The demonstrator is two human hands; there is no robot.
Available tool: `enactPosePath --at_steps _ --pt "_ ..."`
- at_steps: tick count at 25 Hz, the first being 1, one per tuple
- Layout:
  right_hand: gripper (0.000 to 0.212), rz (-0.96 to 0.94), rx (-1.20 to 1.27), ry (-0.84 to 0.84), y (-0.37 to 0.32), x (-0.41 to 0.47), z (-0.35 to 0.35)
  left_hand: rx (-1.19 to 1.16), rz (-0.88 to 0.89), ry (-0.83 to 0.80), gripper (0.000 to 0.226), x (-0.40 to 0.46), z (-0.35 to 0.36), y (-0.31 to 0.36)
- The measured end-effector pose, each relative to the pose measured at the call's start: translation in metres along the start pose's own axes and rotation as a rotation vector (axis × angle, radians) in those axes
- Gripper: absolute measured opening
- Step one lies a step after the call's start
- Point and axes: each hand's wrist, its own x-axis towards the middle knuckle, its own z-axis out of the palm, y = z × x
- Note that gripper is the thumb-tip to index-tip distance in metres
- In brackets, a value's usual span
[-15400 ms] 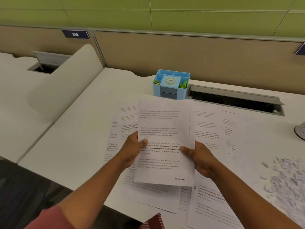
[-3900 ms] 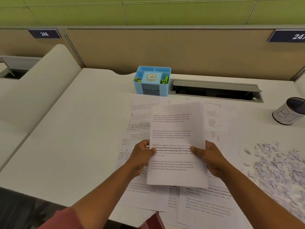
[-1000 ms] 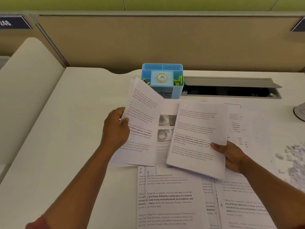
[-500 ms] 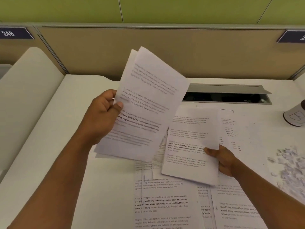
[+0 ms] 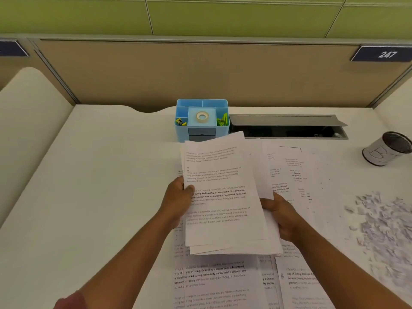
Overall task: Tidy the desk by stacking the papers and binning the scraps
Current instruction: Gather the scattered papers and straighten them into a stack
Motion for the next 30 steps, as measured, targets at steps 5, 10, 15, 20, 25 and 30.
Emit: enactPosePath --at_steps 5,10,15,20,25,30 --pt "0.045 0.002 0.032 -0.013 -0.001 -0.012 0.008 0.073 0.003 -0.081 0.029 -0.004 -0.003 -0.006" --pt "0.047 -0.016 0.056 -0.011 -0.003 -0.02 0.009 0.059 -0.017 -0.141 0.031 -0.008 -0.004 -0.013" --pt "0.044 -0.007 0.061 -0.043 0.0 -0.031 0.008 -0.108 -0.095 -0.215 0.039 -0.01 0.005 -0.02" --pt "0.042 0.006 0.056 -0.024 0.0 -0.04 0.008 -0.385 -0.21 -0.3 0.038 -0.016 0.011 -0.023" --pt "0.056 0.035 0.334 -0.175 -0.004 -0.05 -0.003 -0.584 -0.219 -0.269 0.035 -0.02 0.015 -0.021" --pt "0.089 0.02 0.597 -0.309 0.015 -0.064 0.021 -0.757 -0.117 0.022 0.027 -0.018 0.024 -0.011"
